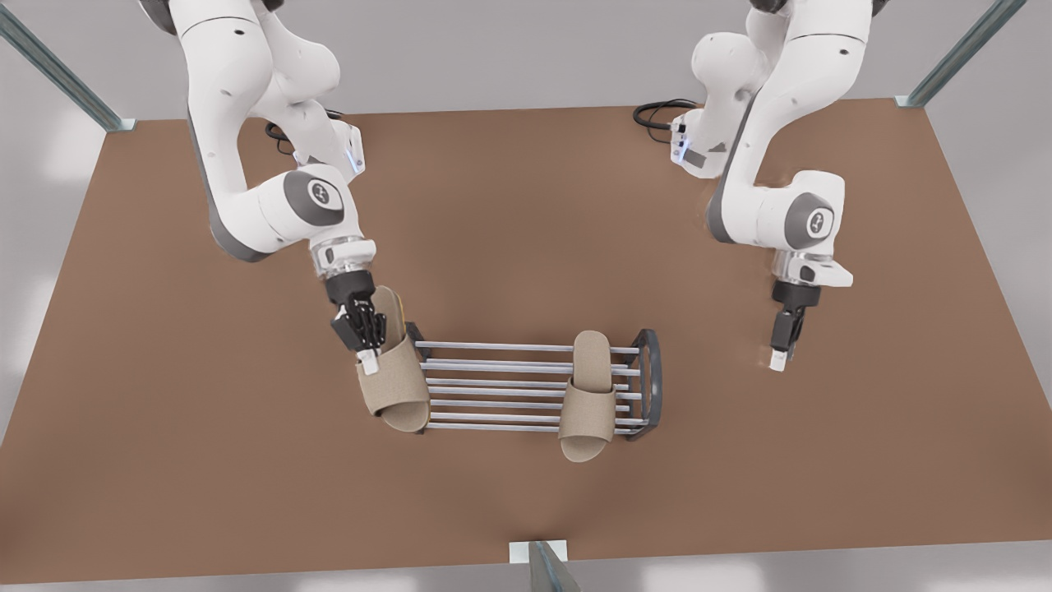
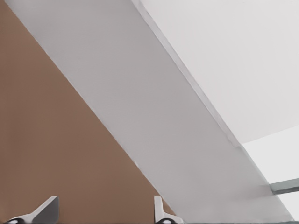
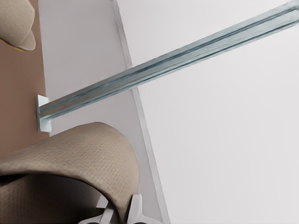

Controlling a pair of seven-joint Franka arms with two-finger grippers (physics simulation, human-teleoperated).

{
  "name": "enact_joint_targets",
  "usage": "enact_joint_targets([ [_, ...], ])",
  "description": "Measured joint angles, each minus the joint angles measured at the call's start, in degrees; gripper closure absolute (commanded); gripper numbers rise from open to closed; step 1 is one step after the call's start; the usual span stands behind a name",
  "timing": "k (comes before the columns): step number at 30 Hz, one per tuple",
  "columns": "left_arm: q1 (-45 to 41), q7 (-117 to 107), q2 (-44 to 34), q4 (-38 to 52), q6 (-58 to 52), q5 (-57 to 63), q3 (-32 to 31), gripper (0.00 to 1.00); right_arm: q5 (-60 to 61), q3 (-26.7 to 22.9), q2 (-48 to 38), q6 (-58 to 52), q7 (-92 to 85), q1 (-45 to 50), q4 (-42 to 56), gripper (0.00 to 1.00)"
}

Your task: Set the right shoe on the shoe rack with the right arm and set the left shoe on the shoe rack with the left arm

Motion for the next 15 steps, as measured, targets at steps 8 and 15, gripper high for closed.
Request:
enact_joint_targets([
  [8, 3.88, -21.58, -4.96, 21.93, -56.71, 98.72, 0.40, 0.00, 7.06, -0.23, 10.09, -1.24, -0.75, 7.41, 6.66, 0.79],
  [15, 3.21, -37.06, -4.39, 21.34, -75.40, 119.55, -2.50, 0.00, 9.82, -3.66, 15.64, -2.79, -1.62, 10.10, 10.20, 0.79],
])
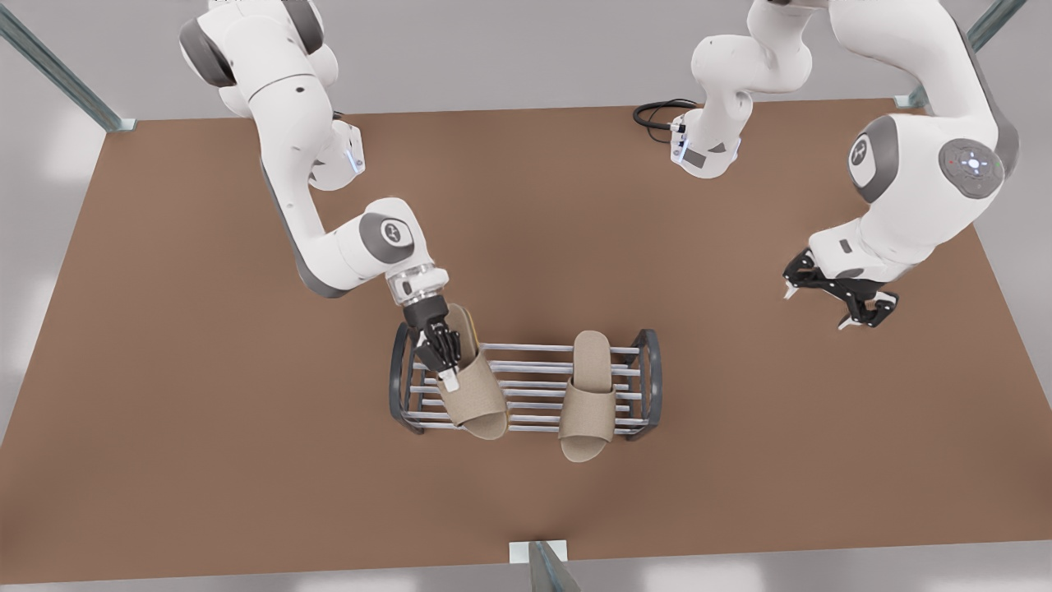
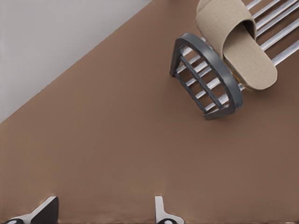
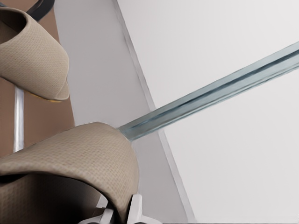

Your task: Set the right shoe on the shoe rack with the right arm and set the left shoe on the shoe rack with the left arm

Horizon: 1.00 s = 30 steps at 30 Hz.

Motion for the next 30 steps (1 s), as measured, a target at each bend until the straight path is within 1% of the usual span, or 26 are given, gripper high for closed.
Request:
enact_joint_targets([
  [3, 2.01, -7.10, 0.40, 0.34, -3.76, 2.01, -0.11, 0.00, 0.37, -1.29, 1.77, -0.72, -0.41, 1.39, 0.38, 0.79],
  [7, 1.04, -15.51, 0.46, 0.63, -6.58, 1.74, -0.15, 0.00, 1.85, -2.92, 3.06, -1.25, -0.87, 4.92, 1.78, 0.79],
  [10, 0.78, -20.78, 0.46, 0.60, -7.76, 1.67, -0.16, 0.00, 2.30, -3.18, 4.62, -1.65, -1.14, 5.35, 2.17, 0.79],
  [13, 0.92, -25.24, 0.53, 0.59, -8.47, 1.63, -0.15, 0.00, 2.62, -4.31, 6.25, -2.31, -1.37, 7.68, 2.96, 0.79],
  [19, 0.93, -32.40, 0.55, 0.57, -9.17, 1.61, -0.15, 0.00, 2.86, -5.38, 7.08, -2.96, -1.75, 8.24, 3.10, 0.79],
  [20, 0.92, -33.38, 0.55, 0.57, -9.24, 1.61, -0.15, 0.00, 2.89, -5.50, 7.21, -3.04, -1.78, 8.22, 3.00, 0.74],
  [21, 0.91, -34.31, 0.55, 0.57, -9.30, 1.61, -0.15, 0.00, 3.27, -5.56, 7.26, -3.22, -1.80, 8.21, 2.93, 0.41],
  [22, 0.91, -35.19, 0.55, 0.57, -9.35, 1.61, -0.15, 0.00, 3.99, -5.59, 7.29, -3.46, -1.81, 8.21, 2.86, 0.31],
  [23, 0.91, -36.02, 0.55, 0.57, -9.40, 1.60, -0.15, 0.00, 4.53, -5.60, 7.30, -3.75, -1.80, 8.22, 2.79, 0.07],
  [26, 0.92, -38.23, 0.55, 0.57, -9.49, 1.60, -0.15, 0.00, 5.45, -5.60, 7.32, -4.61, -1.70, 8.22, 2.70, 0.00],
  [30, 0.92, -40.69, 0.55, 0.51, -9.56, 1.60, -0.15, 0.00, 5.96, -5.67, 7.59, -4.73, -1.67, 8.22, 2.75, 0.00],
])
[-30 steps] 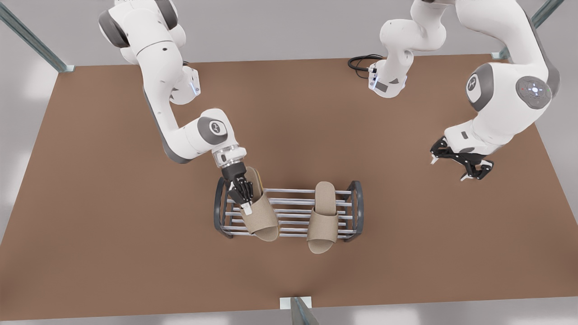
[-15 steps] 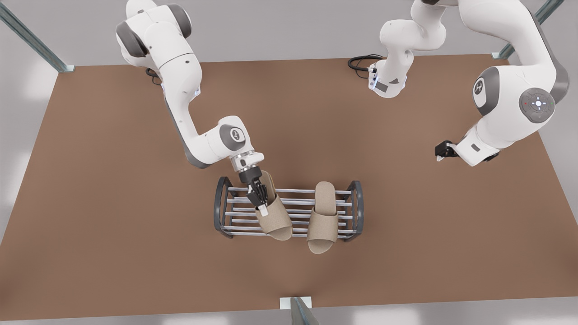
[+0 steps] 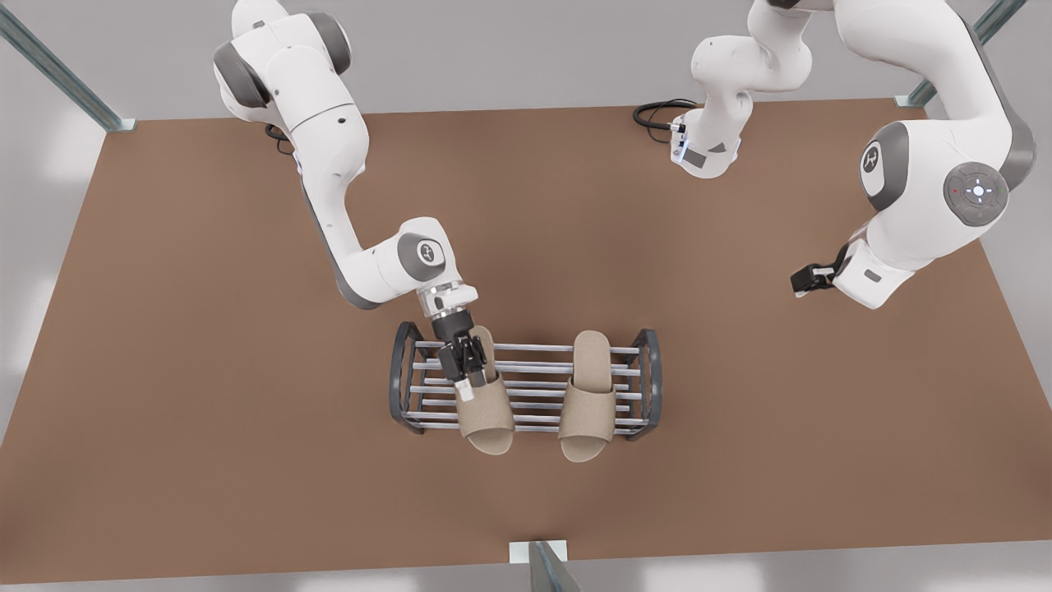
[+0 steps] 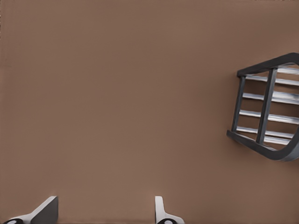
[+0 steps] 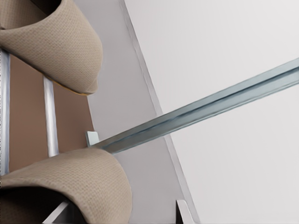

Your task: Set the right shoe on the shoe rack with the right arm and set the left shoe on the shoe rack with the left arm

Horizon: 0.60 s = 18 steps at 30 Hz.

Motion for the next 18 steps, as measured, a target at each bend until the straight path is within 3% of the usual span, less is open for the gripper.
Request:
enact_joint_targets([
  [18, -0.19, -4.31, -3.36, -0.22, -0.59, -0.08, -0.01, 0.00, -0.59, 0.29, -9.64, 0.94, -0.72, -0.52, -13.19, 0.00],
])
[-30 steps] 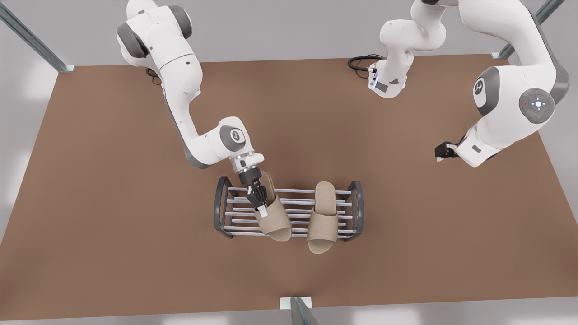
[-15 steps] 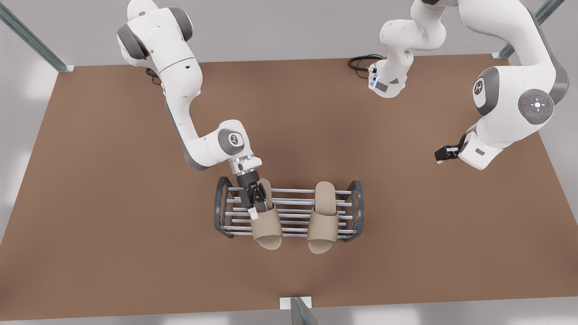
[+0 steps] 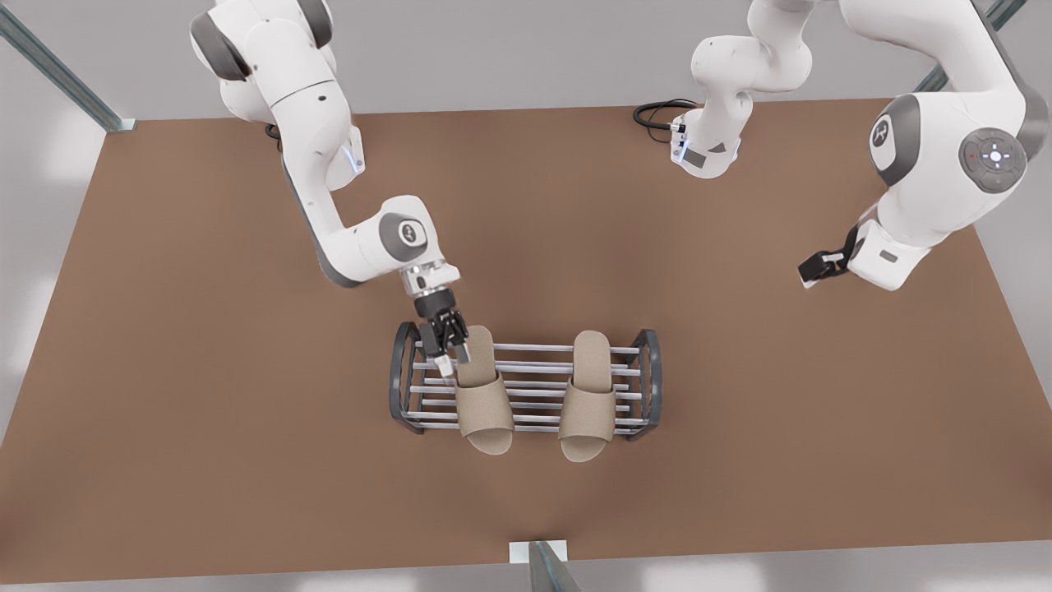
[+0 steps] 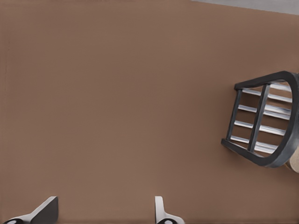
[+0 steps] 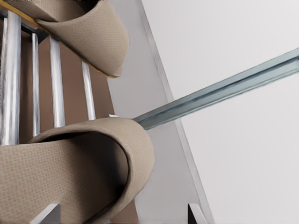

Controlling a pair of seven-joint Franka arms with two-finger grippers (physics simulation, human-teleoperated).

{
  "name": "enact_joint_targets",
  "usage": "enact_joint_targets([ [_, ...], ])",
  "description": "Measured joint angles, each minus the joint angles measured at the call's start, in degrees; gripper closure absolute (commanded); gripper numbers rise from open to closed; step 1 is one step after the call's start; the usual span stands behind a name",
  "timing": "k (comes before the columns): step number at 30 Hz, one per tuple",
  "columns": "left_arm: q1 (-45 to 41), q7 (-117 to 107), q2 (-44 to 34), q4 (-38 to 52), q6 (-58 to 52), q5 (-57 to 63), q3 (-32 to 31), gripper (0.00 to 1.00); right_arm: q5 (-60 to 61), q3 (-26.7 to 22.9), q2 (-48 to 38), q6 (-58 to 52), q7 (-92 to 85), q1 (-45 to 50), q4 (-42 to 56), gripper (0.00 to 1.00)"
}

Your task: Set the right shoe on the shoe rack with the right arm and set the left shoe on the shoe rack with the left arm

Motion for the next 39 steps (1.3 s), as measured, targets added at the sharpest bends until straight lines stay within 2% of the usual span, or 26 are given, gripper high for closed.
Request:
enact_joint_targets([
  [4, -0.21, 0.60, -0.16, 0.01, -0.16, -0.01, -0.08, 0.00, 0.34, 2.00, -8.56, 0.52, -0.11, -2.97, -4.58, 0.01],
  [8, -0.52, 1.08, -0.23, 0.01, -0.51, -0.01, -0.09, 0.00, 12.97, 7.27, -14.02, 1.79, -0.15, -9.87, -3.82, 0.01],
  [9, -0.56, 1.18, -0.24, 0.01, -0.57, -0.01, -0.09, 0.00, 18.09, 9.74, -14.46, 1.65, -0.16, -11.77, -2.32, 0.00],
  [10, -0.59, 1.28, -0.24, 0.01, -0.62, -0.01, -0.09, 0.00, 24.54, 14.92, -14.67, 0.08, -0.28, -15.29, -1.21, 0.00],
  [12, -0.59, 1.46, -0.25, 0.01, -0.69, -0.01, -0.09, 0.00, 43.75, 24.26, -14.72, -8.42, -2.72, -17.59, 3.49, 0.00],
  [13, -0.57, 1.54, -0.25, 0.01, -0.72, -0.01, -0.09, 0.00, 55.80, 26.18, -15.40, -13.51, -5.12, -16.45, 5.72, 0.00],
  [14, -0.54, 1.62, -0.23, 0.01, -0.75, -0.01, -0.09, 0.00, 68.46, 25.08, -16.77, -18.61, -8.08, -14.74, 6.87, 0.00],
  [17, -0.42, 1.83, -0.18, 0.01, -0.81, -0.01, -0.09, 0.00, 102.88, 13.64, -18.94, -31.86, -17.27, -12.03, 7.92, 0.00],
  [19, -0.37, 1.96, -0.17, 0.01, -0.83, -0.01, -0.09, 0.00, 118.84, 6.87, -19.06, -39.34, -22.81, -16.30, 8.20, 0.00],
  [21, -0.34, 2.07, -0.11, 0.01, -0.85, -0.01, -0.09, 0.00, 128.48, -0.42, -18.91, -46.45, -28.84, -22.91, 12.68, 0.00],
  [25, -0.40, 2.27, 0.29, 0.13, -0.87, -0.01, -0.10, 0.00, 137.19, -3.37, -18.47, -58.10, -39.82, -45.72, 15.97, 0.00],
  [27, -0.48, 2.34, 0.53, 0.23, -0.87, 0.02, -0.15, 0.00, 138.98, -3.41, -18.06, -61.80, -44.46, -51.18, 15.87, 0.00],
  [29, -0.63, 2.38, 0.61, 0.33, -0.86, 0.05, -0.16, 0.00, 140.04, -3.22, -17.67, -64.46, -48.62, -49.35, 15.44, 0.00],
  [33, -0.96, 2.45, 1.52, 1.75, -1.62, 0.07, -0.13, 0.00, 141.01, -2.37, -16.29, -67.55, -55.67, -32.57, 15.45, 0.00],
  [35, -1.49, 2.48, 1.64, 2.02, -2.53, 0.05, -0.16, 0.00, 141.22, -1.86, -13.18, -68.69, -58.71, -27.39, 18.84, 0.00],
  [39, -2.22, 2.55, 2.74, 3.35, -3.58, 0.04, -0.17, 0.00, 141.45, -1.82, -7.88, -71.89, -63.97, -30.86, 25.43, 0.00],
])
